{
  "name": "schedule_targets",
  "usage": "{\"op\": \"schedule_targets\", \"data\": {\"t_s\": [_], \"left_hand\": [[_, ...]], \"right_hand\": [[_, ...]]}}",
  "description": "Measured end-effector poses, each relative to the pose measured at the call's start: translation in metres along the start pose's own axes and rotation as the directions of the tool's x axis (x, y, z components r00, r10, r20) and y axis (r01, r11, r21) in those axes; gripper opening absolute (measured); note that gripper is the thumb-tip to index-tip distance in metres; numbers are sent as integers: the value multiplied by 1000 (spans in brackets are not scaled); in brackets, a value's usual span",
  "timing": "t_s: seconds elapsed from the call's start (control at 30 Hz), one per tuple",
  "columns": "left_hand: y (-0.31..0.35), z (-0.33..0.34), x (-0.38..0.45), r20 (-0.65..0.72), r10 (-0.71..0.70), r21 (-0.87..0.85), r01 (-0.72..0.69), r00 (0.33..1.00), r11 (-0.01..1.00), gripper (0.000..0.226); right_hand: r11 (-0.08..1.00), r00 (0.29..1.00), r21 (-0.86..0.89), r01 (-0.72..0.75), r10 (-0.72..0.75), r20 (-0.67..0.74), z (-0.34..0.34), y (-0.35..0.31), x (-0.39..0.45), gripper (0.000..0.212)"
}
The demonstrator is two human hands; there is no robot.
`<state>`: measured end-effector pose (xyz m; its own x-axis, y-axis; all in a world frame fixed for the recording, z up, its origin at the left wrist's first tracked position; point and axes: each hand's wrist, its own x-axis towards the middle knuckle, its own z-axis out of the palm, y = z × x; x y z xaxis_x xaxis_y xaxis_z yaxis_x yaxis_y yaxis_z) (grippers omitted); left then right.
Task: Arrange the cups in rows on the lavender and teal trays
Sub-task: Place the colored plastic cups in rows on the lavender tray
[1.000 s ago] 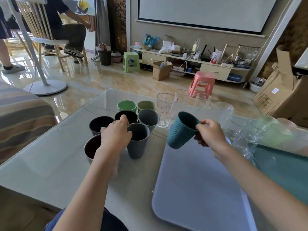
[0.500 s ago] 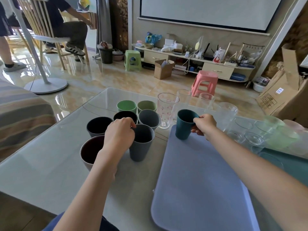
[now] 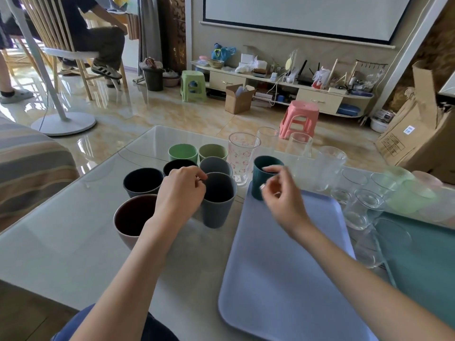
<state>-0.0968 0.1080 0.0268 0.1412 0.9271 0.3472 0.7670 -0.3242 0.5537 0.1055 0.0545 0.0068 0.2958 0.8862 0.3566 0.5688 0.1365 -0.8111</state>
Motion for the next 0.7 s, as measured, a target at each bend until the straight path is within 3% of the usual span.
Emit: {"op": "schedule_targets", "data": {"t_s": [0.1,0.17,0.3,0.43,0.5,0.6,0.7], "left_hand": [[10,4,-8,10,-2,-72,3,1000,997,29],[14,7,-13,32,-9,-88,12,999,996,29],[20,16,-19,135,41,-183,-15,990,983,25],[24,28,-17,262,25,-352,71,965,933,23],[21,36,-17,367,8,-278,101,930,955,26],[18,48,-23,557,25,-49,2,830,999,34],[17,53,-28,619,25,25,-52,785,998,40]], "right_hand": [[999,914,-12,-40,42,403,18,-8,-31,78],[989,889,45,-142,108,445,29,-6,-39,98],[961,957,241,-139,67,282,35,8,-37,86],[961,992,246,-126,121,37,20,21,-25,72],[951,980,263,-166,189,-68,11,33,-15,71],[948,969,229,-223,242,-59,9,50,-3,75],[956,971,190,-224,235,-38,15,58,4,75]]}}
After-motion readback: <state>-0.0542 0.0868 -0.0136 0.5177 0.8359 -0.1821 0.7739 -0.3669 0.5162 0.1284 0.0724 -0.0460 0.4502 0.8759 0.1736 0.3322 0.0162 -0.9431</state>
